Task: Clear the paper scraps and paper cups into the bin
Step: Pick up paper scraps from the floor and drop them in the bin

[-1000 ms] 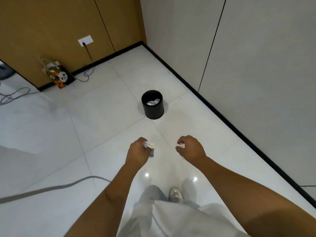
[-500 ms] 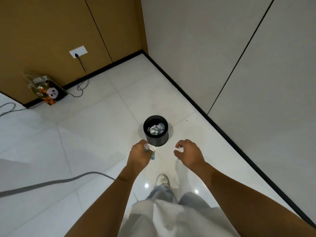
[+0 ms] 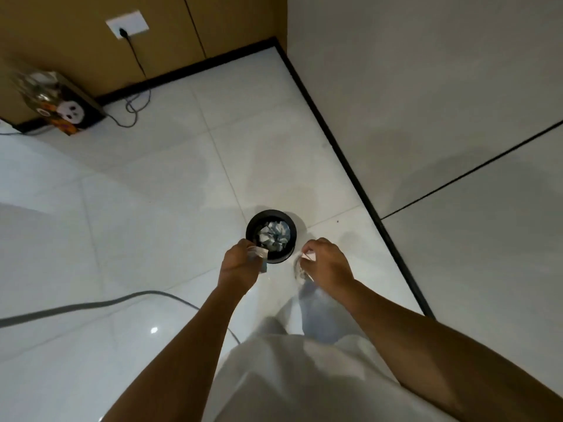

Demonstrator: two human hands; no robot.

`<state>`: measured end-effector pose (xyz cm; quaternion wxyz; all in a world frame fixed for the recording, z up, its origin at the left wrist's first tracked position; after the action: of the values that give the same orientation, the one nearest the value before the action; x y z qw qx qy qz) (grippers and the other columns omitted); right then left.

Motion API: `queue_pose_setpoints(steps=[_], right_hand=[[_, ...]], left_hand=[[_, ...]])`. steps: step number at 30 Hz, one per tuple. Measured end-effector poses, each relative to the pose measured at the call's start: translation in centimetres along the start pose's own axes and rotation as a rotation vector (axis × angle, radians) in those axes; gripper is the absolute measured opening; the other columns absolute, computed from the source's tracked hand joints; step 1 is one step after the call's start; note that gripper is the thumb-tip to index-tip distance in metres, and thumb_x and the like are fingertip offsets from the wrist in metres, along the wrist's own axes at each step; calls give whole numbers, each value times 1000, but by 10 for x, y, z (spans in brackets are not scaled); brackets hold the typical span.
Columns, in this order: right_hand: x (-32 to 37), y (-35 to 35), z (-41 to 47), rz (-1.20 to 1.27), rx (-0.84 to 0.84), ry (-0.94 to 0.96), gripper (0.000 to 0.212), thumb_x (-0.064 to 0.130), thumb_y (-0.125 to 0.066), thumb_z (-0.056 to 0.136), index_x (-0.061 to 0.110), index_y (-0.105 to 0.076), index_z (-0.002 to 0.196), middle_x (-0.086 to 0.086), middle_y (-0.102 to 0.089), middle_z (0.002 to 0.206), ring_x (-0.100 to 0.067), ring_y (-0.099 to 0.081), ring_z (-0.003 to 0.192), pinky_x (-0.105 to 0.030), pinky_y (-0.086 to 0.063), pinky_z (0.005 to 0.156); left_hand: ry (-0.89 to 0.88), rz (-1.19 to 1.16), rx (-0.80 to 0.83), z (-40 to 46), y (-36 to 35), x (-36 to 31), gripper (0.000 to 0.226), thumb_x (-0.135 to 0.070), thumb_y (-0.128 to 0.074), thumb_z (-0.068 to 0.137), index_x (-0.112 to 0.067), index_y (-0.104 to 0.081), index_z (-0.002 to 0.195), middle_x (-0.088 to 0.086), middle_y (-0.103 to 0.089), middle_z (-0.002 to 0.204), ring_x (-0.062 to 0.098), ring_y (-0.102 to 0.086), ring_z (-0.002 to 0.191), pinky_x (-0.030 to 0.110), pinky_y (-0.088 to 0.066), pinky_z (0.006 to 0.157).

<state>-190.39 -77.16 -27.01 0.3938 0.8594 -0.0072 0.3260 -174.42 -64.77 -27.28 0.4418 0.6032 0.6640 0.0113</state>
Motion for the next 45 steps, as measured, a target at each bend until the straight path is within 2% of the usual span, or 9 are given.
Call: queue_pose_setpoints(steps=[3,9,15,21,23,27,34,39,45], right_hand=[[-3,1,39,-27,77,25,20,19,-65,87,10,-66,106,-6,-62,113,-20,-61,100,-25,-47,77],[-8,-12,102,-70,159,54,20,19,-63,88,12,-65,107,-5,-61,114,-23,-56,104,-30,-49,82],[-15,-83,196,-5,207,67,24,21,-64,89,10,-66,110,-8,-61,116,-24,-61,104,-39,-52,86],[-48,-174,263,-17,330,94,35,25,-63,91,9,-64,122,-7,-63,121,-22,-55,115,-31,-44,97],[-68,-190,268,-33,356,72,38,25,-61,92,9,-61,127,-7,-60,127,-24,-51,120,-34,-41,102],[-103,-197,263,-78,397,-24,41,25,-56,93,16,-54,133,-3,-53,138,-22,-48,127,-37,-41,105],[-128,-172,257,-88,351,-96,38,22,-55,94,19,-54,131,0,-55,136,-19,-51,123,-24,-41,96],[-112,-153,254,-125,331,-64,38,23,-55,94,19,-54,132,0,-55,137,-20,-51,123,-23,-40,95],[-42,-132,221,-199,368,79,43,24,-55,95,18,-48,137,-3,-51,138,-19,-49,125,-22,-40,97]], left_hand=[[126,-41,6,28,-15,2,15,-11,-62,79,-15,-60,93,2,-64,87,20,-60,80,26,-49,65],[180,-51,-62,72,-23,4,16,-9,-61,81,-15,-58,95,2,-62,90,21,-59,82,25,-44,66],[185,12,-134,139,-46,48,16,-7,-60,84,-19,-52,90,-1,-56,88,15,-52,76,17,-36,58],[258,-29,-223,188,-79,111,14,-12,-60,86,-15,-56,99,0,-58,96,16,-54,81,17,-39,60],[251,-66,-241,197,-88,120,15,-12,-61,87,-15,-56,100,0,-60,98,16,-56,83,17,-44,64],[222,-80,-237,215,-106,119,19,-14,-62,87,-14,-57,106,2,-62,103,19,-58,90,32,-53,78],[293,46,-122,258,-140,113,46,-25,-61,90,-16,-45,133,7,-58,125,24,-55,111,30,-45,85],[281,156,-108,250,-131,107,39,-24,-55,91,-14,-49,128,7,-57,123,23,-55,108,28,-41,77],[114,334,-82,190,-87,82,37,-33,-45,96,-19,-49,130,1,-56,129,18,-51,118,29,-42,97]])
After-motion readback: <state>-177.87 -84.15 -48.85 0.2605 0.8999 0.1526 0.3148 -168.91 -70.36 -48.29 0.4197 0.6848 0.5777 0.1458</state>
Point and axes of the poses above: each hand's wrist, its own z-axis towards the middle knuckle, its own y-axis out of the back of the hand, x = y × z, the point moved 10 cm from there along z, towards the middle knuckle
